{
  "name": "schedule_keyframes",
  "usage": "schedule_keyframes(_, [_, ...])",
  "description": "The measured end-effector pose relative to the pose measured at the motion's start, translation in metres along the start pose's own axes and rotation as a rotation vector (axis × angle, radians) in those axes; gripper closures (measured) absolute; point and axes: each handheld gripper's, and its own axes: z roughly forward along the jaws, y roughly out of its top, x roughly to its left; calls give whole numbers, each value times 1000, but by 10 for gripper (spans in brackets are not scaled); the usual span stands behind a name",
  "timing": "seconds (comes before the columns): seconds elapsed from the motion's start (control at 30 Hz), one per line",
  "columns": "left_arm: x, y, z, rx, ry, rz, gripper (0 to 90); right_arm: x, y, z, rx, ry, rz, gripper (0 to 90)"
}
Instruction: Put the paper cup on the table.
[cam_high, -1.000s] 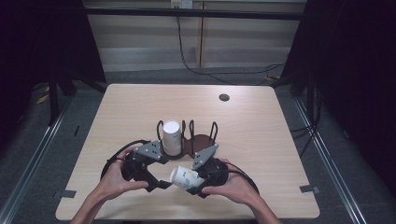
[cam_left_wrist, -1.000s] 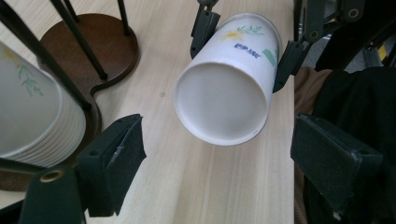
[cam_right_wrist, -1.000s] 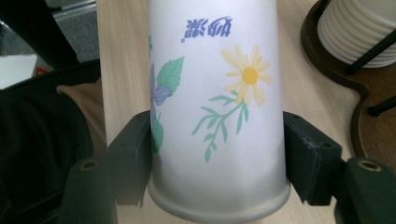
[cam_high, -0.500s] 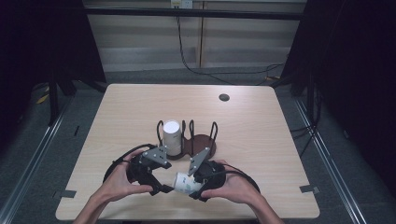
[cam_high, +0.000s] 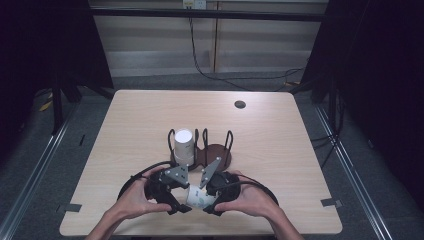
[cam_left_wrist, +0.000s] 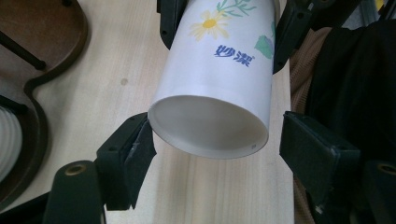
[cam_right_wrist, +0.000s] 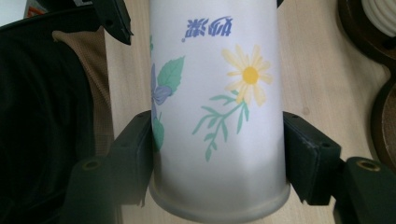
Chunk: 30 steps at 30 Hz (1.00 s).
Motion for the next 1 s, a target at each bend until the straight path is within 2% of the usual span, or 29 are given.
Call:
schedule_keyframes(0.27, [3, 0, 1, -18, -3, -13, 247, -2, 0, 0, -19, 11, 13, 329])
schedule_keyframes(0.37, [3, 0, 2, -29, -8, -12, 248, -2, 1, 0, -26, 22, 8, 329])
schedule_keyframes(0.43, [2, 0, 1, -31, -5, 3, 324, -1, 2, 2, -33, 24, -5, 328])
schedule_keyframes(0.7, [1, 0, 2, -37, -39, 1, 307, 1, 4, 4, -50, 39, -20, 329])
schedule_keyframes(0.73, [0, 0, 1, -43, -35, 8, 331, 1, 5, 4, -53, 39, -22, 329])
schedule_keyframes(0.87, [0, -1, 1, -37, -39, 14, 336, 2, 5, 4, -60, 41, -30, 330])
schedule_keyframes(1.0, [0, -1, 1, -38, -44, 5, 332, 2, 5, 5, -62, 43, -32, 331])
